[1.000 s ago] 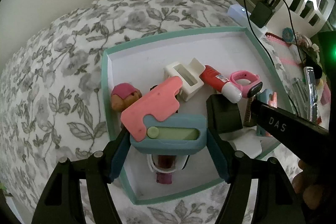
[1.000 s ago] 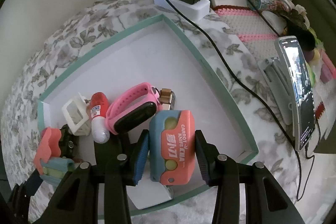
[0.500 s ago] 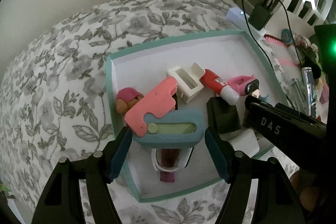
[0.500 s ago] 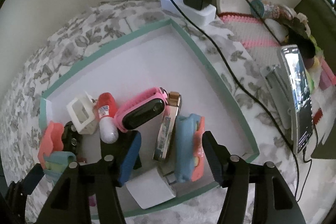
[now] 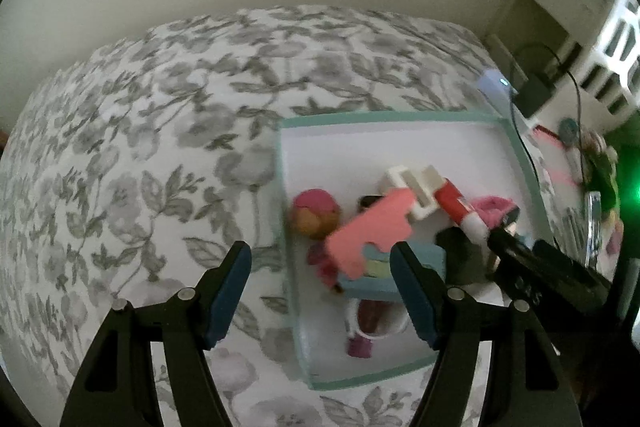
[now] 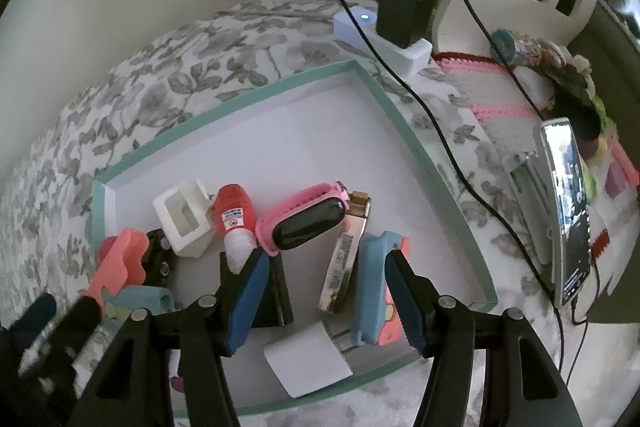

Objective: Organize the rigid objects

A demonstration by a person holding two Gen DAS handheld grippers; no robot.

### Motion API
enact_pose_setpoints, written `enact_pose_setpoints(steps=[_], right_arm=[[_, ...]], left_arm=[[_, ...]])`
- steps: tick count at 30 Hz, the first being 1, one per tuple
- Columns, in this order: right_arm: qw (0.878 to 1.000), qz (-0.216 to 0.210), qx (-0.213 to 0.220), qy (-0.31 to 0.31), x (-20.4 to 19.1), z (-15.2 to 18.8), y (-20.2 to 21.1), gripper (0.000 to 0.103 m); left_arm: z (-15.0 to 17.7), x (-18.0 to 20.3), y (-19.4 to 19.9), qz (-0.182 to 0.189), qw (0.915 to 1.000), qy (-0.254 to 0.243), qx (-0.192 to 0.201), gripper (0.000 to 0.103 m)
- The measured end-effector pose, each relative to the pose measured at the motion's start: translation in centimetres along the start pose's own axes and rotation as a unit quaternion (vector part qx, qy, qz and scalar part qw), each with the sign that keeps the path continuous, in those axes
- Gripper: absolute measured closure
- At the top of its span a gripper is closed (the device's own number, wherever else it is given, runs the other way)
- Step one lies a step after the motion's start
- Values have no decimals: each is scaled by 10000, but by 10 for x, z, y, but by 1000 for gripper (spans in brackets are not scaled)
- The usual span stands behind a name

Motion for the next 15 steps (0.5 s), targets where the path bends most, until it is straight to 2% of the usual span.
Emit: enact_pose_setpoints(steps=[6, 11, 13, 15], right_arm=[[9992, 36, 114, 389, -22, 3, 3, 37], [9977, -25, 239, 641, -39, 4, 7, 25], [9969, -35, 295, 724, -43, 4, 9, 24], [9966, -56, 326, 749, -46, 5, 9, 18]], left_arm=[[-4, -30, -5, -163, 9989, 442, -71, 30], [-6, -51, -11, -397, 9966, 710, -109, 29], [-6, -55, -12, -479, 9961, 736, -113, 29], [-6, -59, -14, -605, 9955, 724, -110, 28]])
Point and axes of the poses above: each gripper's, at about its wrist camera, not at the fingertips, and y roughly against the way its jaws point, x to its right, z to its underside, the point moved 1 cm from there along -y, roughly the way its jaws point, and after that the axes turned 3 degrees about y, right-handed, at the moved point
